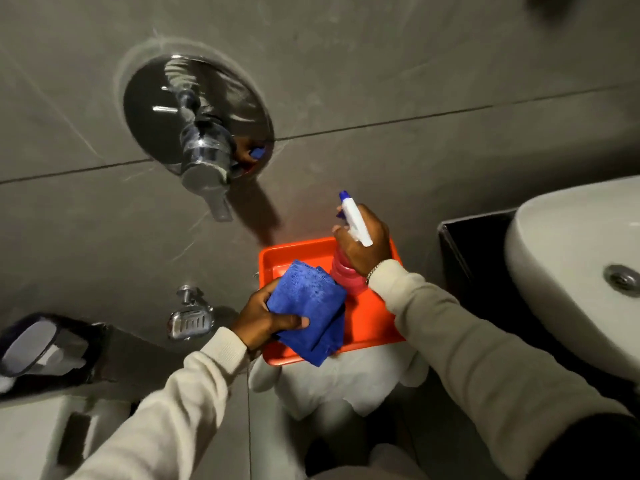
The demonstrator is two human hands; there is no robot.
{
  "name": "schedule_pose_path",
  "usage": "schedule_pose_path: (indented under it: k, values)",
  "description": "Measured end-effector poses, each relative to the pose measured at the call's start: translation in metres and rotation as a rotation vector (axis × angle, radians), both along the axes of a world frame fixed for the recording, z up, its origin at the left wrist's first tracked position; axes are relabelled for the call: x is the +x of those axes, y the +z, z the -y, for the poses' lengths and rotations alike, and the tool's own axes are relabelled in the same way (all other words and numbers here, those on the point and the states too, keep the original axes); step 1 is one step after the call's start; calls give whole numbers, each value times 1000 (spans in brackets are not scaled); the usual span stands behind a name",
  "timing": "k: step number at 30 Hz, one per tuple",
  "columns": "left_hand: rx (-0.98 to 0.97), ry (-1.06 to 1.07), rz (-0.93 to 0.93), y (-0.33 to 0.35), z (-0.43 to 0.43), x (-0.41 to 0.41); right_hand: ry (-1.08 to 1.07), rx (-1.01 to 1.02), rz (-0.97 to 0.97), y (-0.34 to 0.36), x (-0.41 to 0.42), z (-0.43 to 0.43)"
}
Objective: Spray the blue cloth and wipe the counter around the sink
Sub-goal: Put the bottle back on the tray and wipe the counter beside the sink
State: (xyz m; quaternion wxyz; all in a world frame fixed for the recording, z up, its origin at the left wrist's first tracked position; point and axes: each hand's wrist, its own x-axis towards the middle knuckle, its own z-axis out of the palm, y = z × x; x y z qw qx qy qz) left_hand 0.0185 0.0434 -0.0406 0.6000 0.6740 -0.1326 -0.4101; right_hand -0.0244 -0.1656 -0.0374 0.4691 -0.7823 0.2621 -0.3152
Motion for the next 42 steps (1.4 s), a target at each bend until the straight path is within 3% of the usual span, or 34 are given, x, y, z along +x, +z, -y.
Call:
schedule_pose_path:
  k: [4,5,7,8,13,19,22,24,27,29,33,39,42]
  values:
    - [-56,-128,16,3,19,-13,11,323,18,-1,-44,-17]
    - [-84,-188,-6,5,30,-21,-61,463,89,-2,-62,-18]
    - [-135,-321,-65,5,51,-42,-33,809,313,-4,-112,-21]
    - [-144,-366,-68,6,61,-52,34,993,338,0,-126,-23]
    - [-127,-503,245,18,132,-143,-50,1256,718,-23,-221,-25]
    - [-64,-692,578,0,177,-230,-390,1128,769,-36,-317,-6]
    - [-60,-783,600,-4,198,-256,-747,978,609,-44,-361,10]
    - [-153,-734,648,-1,213,-258,-896,624,348,-48,-382,21]
    - [-283,-669,939,5,246,-266,-762,-18,-133,-64,-401,37]
    - [-289,-654,1095,10,267,-277,-611,-256,-404,-84,-406,43]
    - [-182,-775,1305,-2,304,-300,-352,-304,-756,-118,-410,42]
    - [271,-820,1594,-18,330,-309,-138,-497,-803,-128,-445,84]
    - [334,-820,1639,-20,336,-311,-215,-392,-797,-128,-469,118]
